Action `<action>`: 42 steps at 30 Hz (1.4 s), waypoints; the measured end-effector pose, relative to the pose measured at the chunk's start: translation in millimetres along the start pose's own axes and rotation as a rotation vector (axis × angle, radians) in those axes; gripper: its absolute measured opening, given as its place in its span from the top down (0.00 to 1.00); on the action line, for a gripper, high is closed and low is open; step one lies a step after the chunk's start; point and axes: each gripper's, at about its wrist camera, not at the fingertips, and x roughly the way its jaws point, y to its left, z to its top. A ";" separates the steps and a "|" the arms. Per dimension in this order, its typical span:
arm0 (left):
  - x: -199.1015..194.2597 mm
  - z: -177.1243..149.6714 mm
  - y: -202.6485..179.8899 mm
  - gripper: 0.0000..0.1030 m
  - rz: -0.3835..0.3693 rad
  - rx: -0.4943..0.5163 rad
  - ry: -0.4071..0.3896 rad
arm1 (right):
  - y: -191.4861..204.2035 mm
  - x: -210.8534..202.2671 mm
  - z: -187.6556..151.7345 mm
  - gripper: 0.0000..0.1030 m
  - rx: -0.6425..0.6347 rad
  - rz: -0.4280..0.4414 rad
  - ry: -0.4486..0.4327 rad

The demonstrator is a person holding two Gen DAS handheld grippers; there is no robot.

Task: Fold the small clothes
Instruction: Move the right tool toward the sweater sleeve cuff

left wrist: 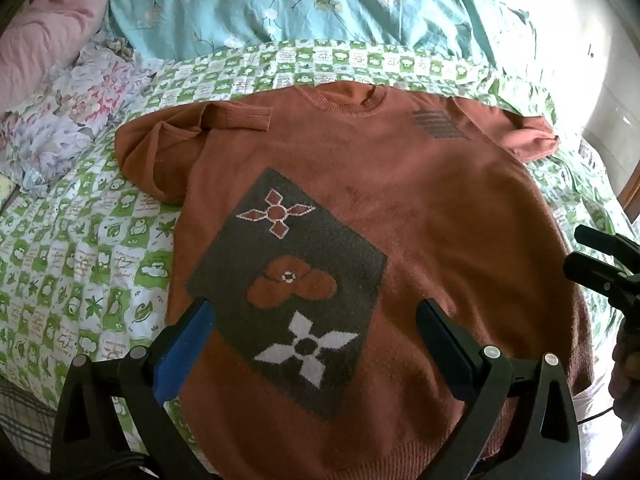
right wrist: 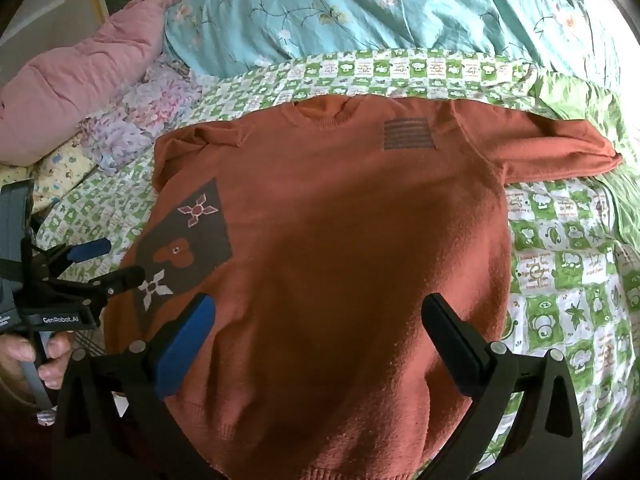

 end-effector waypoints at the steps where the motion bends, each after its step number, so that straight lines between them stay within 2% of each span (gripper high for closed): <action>1: 0.0 -0.2 0.3 0.02 0.001 0.003 0.000 | -0.7 -0.3 -0.1 0.00 0.000 0.000 0.001; 6: -0.6 0.3 -4.6 0.02 0.004 0.001 0.002 | -4.7 -2.7 -1.2 0.00 -0.004 0.003 0.003; 17: 0.0 -0.2 2.0 0.02 -0.003 -0.002 -0.021 | 16.2 -2.8 5.9 0.00 0.000 0.007 -0.002; 21: 0.2 -0.7 3.6 0.02 -0.003 -0.003 -0.032 | 5.0 0.1 0.4 0.00 -0.018 0.002 -0.003; 33: 1.2 -0.3 3.5 0.02 -0.004 0.002 -0.026 | 5.9 -0.1 -0.5 0.00 -0.026 -0.003 -0.021; 36: 2.7 2.5 -0.4 0.02 -0.004 0.006 -0.003 | 4.9 -0.9 -0.3 0.00 -0.014 0.003 -0.022; 42: 9.2 4.9 -3.9 0.02 -0.016 0.007 0.028 | -3.3 -0.6 1.9 0.00 0.049 0.017 0.059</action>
